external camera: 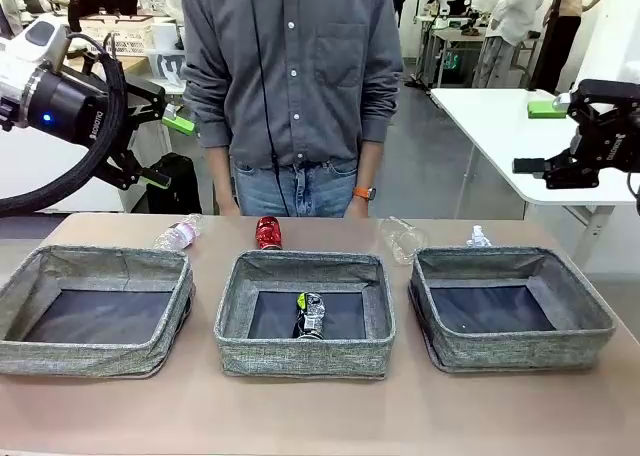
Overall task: Sort the waste into the appropriate baskets.
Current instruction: Pick up the waste item pointed out by the person.
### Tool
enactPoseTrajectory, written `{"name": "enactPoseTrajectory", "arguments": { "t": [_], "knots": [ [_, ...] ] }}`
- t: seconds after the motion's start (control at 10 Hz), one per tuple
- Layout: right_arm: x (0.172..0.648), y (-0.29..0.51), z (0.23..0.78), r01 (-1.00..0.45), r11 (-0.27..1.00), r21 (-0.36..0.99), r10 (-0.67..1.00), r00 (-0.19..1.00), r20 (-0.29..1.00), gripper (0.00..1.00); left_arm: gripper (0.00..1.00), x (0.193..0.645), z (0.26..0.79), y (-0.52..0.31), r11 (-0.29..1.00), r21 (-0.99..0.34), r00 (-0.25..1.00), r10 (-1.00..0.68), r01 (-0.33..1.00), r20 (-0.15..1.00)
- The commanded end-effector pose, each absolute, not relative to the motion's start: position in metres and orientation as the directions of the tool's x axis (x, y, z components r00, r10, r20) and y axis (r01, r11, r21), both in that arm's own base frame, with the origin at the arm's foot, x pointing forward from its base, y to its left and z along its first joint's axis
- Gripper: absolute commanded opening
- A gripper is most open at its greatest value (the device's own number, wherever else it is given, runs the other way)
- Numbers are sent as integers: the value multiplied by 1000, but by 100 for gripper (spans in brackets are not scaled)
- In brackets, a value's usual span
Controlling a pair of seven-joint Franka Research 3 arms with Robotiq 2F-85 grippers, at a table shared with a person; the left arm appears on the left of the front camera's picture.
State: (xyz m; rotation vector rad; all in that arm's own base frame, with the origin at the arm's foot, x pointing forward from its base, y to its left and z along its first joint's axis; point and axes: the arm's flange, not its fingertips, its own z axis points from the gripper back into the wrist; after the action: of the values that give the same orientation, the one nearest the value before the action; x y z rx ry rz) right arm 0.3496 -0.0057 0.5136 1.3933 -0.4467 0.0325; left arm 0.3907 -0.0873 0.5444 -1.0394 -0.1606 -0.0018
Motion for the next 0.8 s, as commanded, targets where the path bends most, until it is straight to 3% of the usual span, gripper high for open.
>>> {"name": "enactPoseTrajectory", "arguments": {
  "t": [0.0, 0.7],
  "knots": [
    [352, -3, 518, -277, 169, 946, -249, 916, 313, 100, 100, 391, 545, -85, 511, -856, 989, 64, 81, 132],
    [352, -3, 518, -277, 169, 946, -249, 916, 313, 100, 100, 391, 545, -85, 511, -856, 989, 64, 81, 132]
  ]
}}
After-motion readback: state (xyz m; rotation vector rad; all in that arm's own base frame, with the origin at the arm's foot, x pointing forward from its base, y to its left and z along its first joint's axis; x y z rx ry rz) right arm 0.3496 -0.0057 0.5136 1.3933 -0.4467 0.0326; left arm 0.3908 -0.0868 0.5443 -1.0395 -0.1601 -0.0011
